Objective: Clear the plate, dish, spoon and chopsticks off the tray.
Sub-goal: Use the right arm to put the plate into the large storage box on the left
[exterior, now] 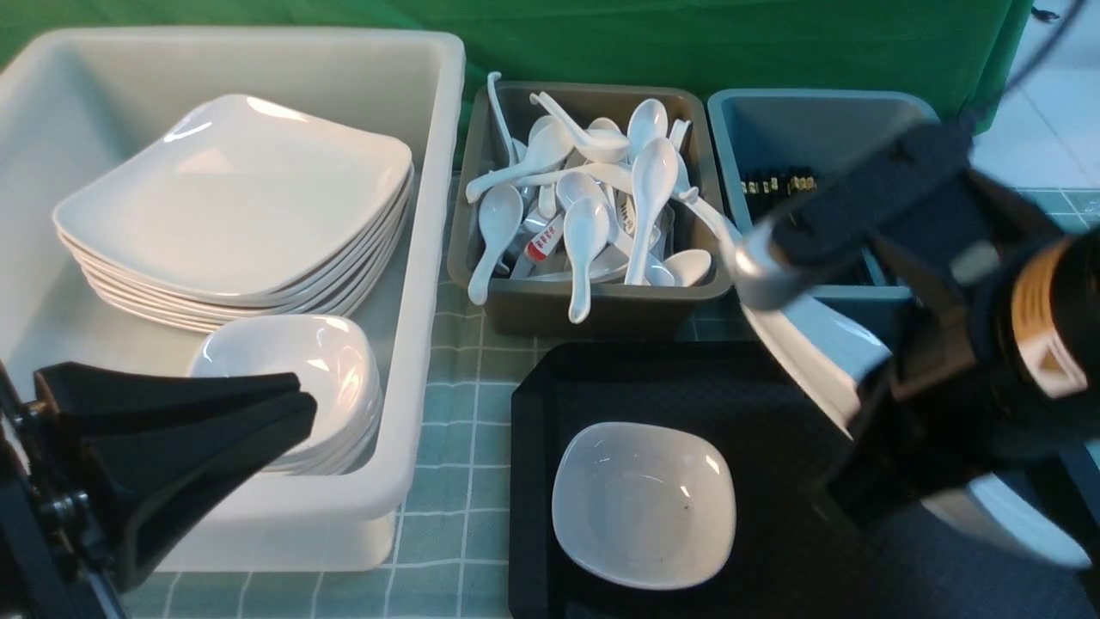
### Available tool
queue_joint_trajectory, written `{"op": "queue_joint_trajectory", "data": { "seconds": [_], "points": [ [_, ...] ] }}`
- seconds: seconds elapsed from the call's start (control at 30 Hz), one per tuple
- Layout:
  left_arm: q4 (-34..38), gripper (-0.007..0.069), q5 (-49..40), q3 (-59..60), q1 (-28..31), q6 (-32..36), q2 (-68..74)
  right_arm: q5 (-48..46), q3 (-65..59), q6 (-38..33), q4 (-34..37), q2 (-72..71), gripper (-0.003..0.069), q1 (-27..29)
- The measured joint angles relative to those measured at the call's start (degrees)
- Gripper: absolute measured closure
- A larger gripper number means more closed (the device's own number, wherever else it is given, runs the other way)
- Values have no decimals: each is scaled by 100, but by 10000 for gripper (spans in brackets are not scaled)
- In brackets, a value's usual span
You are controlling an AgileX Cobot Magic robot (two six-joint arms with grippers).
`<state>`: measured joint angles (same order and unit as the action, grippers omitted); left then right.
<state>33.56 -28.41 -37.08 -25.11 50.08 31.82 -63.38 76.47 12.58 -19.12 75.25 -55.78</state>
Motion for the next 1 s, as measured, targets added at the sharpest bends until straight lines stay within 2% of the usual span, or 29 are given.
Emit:
{"op": "queue_joint_trajectory", "data": {
  "seconds": [0.03,0.07,0.1,0.17,0.2,0.23,0.27,0.3,0.33,0.37,0.47,0.63,0.8,1.0],
  "points": [
    [-64,607,-1,-14,0,-77,-15,32,55,-40,0,27,604,0],
    [-776,607,-73,-176,0,-877,-97,216,594,-462,-6,307,604,0],
    [-865,607,-79,-197,0,-978,-110,240,594,-511,-6,343,604,0],
    [-2064,607,-261,-461,0,-2177,-400,640,1493,-1258,4,846,604,0],
    [-2238,607,-327,-509,0,-2454,-489,785,1786,-1478,34,1037,604,0],
    [-2868,607,-535,-595,0,-3039,-720,1055,2292,-2005,121,1389,604,0],
    [-2940,607,-565,-604,0,-3191,-755,1092,2362,-2163,141,1494,604,0],
    [-3447,607,-809,-638,0,-3668,-1047,1402,2921,-2785,308,1923,604,0],
    [-3447,607,-852,-638,0,-3729,-1047,1439,2990,-2785,331,1923,604,0],
    [-3884,607,-1285,-652,0,-4223,-1427,1721,3520,-3441,540,2430,604,0],
    [-4275,607,-1812,-657,0,-4607,-1961,2078,4397,-4105,771,3194,604,-30],
    [-4755,607,-2479,-659,0,-4901,-2716,2216,5832,-4504,841,4651,604,-58],
    [-4727,607,-2709,-663,0,-4968,-3033,2433,6728,-4510,869,5646,604,-58],
    [-4492,607,-2767,-663,0,-4856,-3039,3006,6851,-4845,892,6324,604,-59]
  ]
}}
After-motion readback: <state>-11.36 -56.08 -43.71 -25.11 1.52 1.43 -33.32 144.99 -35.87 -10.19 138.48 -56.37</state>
